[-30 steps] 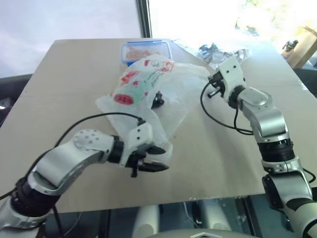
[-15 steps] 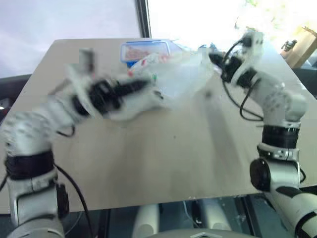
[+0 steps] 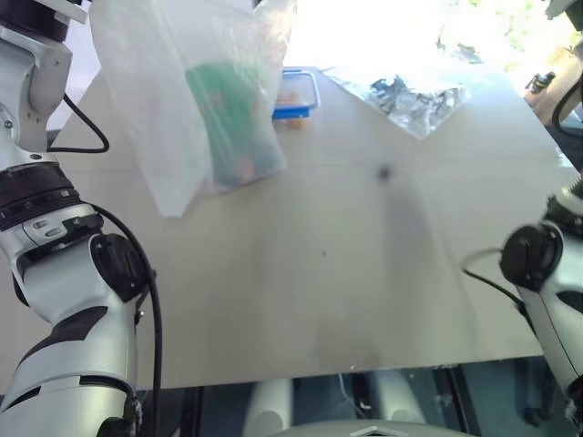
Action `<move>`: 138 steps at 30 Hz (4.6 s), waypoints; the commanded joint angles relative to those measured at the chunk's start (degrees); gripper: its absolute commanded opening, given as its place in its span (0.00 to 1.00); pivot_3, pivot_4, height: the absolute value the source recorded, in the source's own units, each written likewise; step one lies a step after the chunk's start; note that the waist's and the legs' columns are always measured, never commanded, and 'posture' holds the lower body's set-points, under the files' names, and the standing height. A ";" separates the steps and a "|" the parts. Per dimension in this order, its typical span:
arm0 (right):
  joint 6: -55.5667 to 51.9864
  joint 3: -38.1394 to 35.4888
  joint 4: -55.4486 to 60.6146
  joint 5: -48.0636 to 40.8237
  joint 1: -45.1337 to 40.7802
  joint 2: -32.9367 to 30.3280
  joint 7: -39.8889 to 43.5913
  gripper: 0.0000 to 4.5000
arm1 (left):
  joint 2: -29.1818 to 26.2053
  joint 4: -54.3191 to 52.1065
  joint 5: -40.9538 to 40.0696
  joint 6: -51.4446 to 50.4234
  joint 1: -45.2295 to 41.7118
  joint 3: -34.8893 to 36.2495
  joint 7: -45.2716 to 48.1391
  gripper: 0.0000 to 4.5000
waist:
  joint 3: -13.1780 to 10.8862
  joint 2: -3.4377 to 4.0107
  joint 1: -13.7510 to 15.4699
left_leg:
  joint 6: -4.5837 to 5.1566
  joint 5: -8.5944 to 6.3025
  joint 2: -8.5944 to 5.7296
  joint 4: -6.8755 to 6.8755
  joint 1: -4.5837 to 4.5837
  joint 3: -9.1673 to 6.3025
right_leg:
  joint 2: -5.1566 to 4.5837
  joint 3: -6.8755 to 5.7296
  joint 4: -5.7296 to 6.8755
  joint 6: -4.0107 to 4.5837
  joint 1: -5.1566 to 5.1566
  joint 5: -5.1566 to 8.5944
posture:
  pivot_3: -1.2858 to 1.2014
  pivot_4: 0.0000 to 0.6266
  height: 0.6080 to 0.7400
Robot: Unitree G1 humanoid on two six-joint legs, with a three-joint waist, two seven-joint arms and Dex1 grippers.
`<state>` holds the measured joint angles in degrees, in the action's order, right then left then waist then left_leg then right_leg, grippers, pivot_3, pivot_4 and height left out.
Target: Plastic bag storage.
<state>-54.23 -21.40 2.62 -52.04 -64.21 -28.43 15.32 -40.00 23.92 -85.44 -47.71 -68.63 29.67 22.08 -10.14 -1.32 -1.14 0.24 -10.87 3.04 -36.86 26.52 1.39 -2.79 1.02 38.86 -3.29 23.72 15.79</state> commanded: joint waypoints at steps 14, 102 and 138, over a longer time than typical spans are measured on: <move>9.50 14.26 -4.06 18.34 3.04 4.73 1.99 0.99 | 1.85 -11.54 -17.43 -23.52 -0.20 -3.62 5.27 0.00 | -0.03 0.05 -0.89 | -0.06 0.04 0.04 -0.08 0.01 -0.06 | 0.04 0.01 0.09 0.00 0.06 0.00 | 0.52 0.24 1.00; -14.82 3.76 -1.79 0.42 6.02 3.21 -0.40 0.62 | -0.37 -27.00 4.69 -23.57 6.87 -7.05 25.19 0.00 | -0.06 0.10 0.27 | 0.22 -0.12 0.06 -0.48 -0.18 0.01 | 0.09 0.14 0.79 0.01 0.02 0.01 | 0.52 0.24 1.00; -6.09 -1.49 36.36 -32.12 44.99 -4.76 -8.06 0.01 | 3.91 -40.78 24.37 -7.67 36.33 -10.05 16.76 0.00 | -0.03 0.18 0.18 | -0.03 0.03 0.13 -0.03 0.04 -0.09 | -0.04 0.12 0.03 0.00 0.06 0.00 | 0.52 0.24 1.00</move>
<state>-61.02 -22.71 34.45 -82.17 -20.60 -31.60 5.41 -34.58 -11.69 -61.63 -56.04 -34.42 19.68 38.25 -10.17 -1.14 -0.95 0.26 -10.87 3.16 -36.89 26.46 1.31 -2.82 1.18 38.93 -3.30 23.71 15.79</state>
